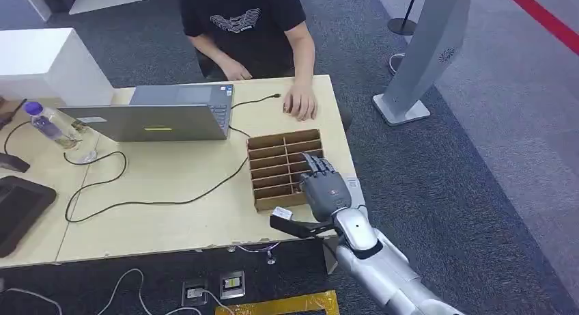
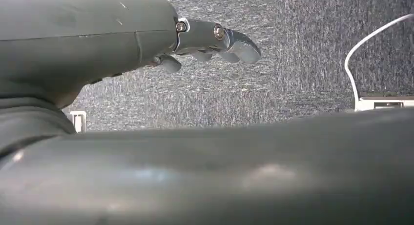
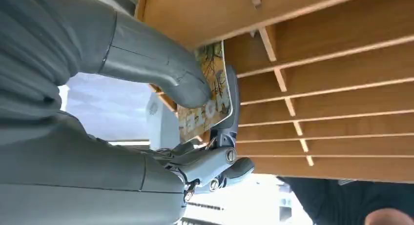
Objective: Pass the card to the sensor for recognition and then transmit it.
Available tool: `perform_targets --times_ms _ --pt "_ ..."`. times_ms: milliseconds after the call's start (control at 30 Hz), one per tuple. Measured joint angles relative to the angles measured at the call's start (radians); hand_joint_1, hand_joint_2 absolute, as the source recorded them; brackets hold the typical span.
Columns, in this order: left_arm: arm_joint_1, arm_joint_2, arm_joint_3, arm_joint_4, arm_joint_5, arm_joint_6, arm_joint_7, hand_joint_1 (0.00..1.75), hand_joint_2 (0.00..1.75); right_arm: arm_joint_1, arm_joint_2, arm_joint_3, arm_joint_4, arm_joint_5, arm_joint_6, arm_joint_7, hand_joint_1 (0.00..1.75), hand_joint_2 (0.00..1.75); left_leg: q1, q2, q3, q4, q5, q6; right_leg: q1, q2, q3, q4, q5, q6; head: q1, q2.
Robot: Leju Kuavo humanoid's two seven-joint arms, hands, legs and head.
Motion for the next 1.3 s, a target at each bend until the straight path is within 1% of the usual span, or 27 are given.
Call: perform_targets --times_ms 33,133,233,300,467,567,633,700,833,900,1033,1100,1200,1300 --pt "0.0 0.0 -0.003 0.0 0.0 0.0 0.0 0.0 0.0 -0.002 0.0 -0.001 0.0 0.009 -0.008 0.011 1.75 1.75 0.0 0.0 0.0 0.0 0.0 0.0 0.0 0.0 0.0 0.0 0.0 0.0 0.0 0.0" --pt "0.0 0.001 -0.007 0.0 -0.002 0.0 0.0 0.0 0.0 -0.022 -0.002 -0.014 -0.026 0.027 -0.002 0.024 1.75 1.75 0.0 0.0 0.0 0.0 0.0 0.0 0.0 0.001 0.0 0.0 0.0 0.0 0.0 0.0" --pt "0.0 0.003 -0.008 0.0 -0.002 0.0 -0.003 0.0 0.0 -0.08 -0.01 -0.034 -0.08 0.04 0.025 0.023 1.75 1.75 0.0 0.003 0.0 0.0 0.0 0.0 0.0 0.003 -0.001 0.0 0.001 -0.001 0.0 0.0" --pt "0.0 0.006 -0.008 0.0 -0.002 -0.001 -0.009 0.0 0.0 -0.12 -0.018 -0.049 -0.112 0.049 0.026 0.019 1.75 1.75 0.0 0.003 0.0 0.0 0.0 0.0 0.0 0.003 -0.001 0.0 0.002 -0.001 -0.001 0.0" --pt "0.002 0.011 -0.013 0.005 -0.004 -0.008 -0.019 0.0 0.0 -0.233 -0.046 -0.105 -0.221 0.053 0.012 -0.026 1.75 1.75 0.0 0.003 0.0 0.0 0.001 0.0 0.0 0.003 -0.002 0.001 0.002 -0.001 0.0 0.0" --pt "0.002 0.011 -0.014 0.006 -0.005 -0.008 -0.019 0.0 0.0 -0.298 -0.064 -0.144 -0.271 0.022 -0.006 -0.066 1.75 1.75 0.0 0.003 0.0 0.0 0.001 0.0 0.0 0.003 -0.001 0.0 0.002 -0.001 0.0 0.0" --pt "0.003 0.011 -0.014 0.006 -0.005 -0.008 -0.019 0.0 0.0 -0.328 -0.069 -0.163 -0.283 0.008 -0.023 -0.084 1.75 1.75 0.0 0.003 0.0 0.0 0.001 0.0 0.0 0.003 -0.001 0.0 0.002 -0.001 0.0 0.0" --pt "0.002 0.012 -0.015 0.006 -0.005 -0.008 -0.019 0.0 0.0 -0.352 -0.07 -0.178 -0.28 0.001 -0.059 -0.105 1.75 1.75 0.0 0.003 0.0 0.0 0.001 0.0 0.0 0.003 -0.002 0.0 0.002 -0.001 0.0 0.0" --pt "-0.001 0.014 -0.016 0.006 -0.004 -0.009 -0.019 0.0 0.0 -0.397 -0.067 -0.188 -0.219 0.006 -0.129 -0.133 1.75 1.75 0.0 0.003 0.0 0.0 0.001 0.0 0.0 0.003 -0.002 0.0 0.002 -0.001 0.0 0.0" --pt "-0.005 0.015 -0.016 0.006 -0.004 -0.009 -0.019 0.0 0.0 -0.417 -0.058 -0.188 -0.16 0.015 -0.138 -0.136 1.75 1.75 0.0 0.003 0.0 0.0 0.001 0.0 0.0 0.002 -0.001 0.001 0.002 -0.001 0.0 0.0" --pt "-0.018 0.017 -0.021 0.006 -0.004 -0.009 -0.018 0.0 0.0 -0.454 -0.027 -0.185 -0.035 0.035 -0.116 -0.123 1.75 1.75 0.0 0.002 -0.001 0.0 0.001 -0.002 0.0 0.002 -0.001 0.001 0.002 -0.001 0.0 0.0" --pt "-0.022 0.018 -0.022 0.006 -0.005 -0.009 -0.013 0.0 0.0 -0.468 -0.01 -0.183 0.023 0.056 -0.091 -0.103 1.75 1.75 0.0 0.002 -0.001 0.0 0.002 -0.002 0.0 0.002 -0.002 0.001 0.002 -0.001 0.0 0.0" --pt "-0.028 0.019 -0.025 0.006 -0.011 -0.01 -0.006 0.0 0.0 -0.477 0.008 -0.178 0.09 0.074 -0.068 -0.084 1.75 1.75 0.0 0.002 -0.001 0.0 0.002 -0.002 0.0 0.002 -0.002 0.001 0.002 -0.001 0.0 0.0" --pt "-0.036 0.019 -0.031 0.006 -0.009 -0.011 -0.001 0.0 0.0 -0.479 0.018 -0.172 0.142 0.071 -0.064 -0.082 1.75 1.75 0.0 0.002 -0.001 0.0 0.002 -0.002 0.0 0.002 -0.002 0.001 0.002 -0.001 0.0 0.0"
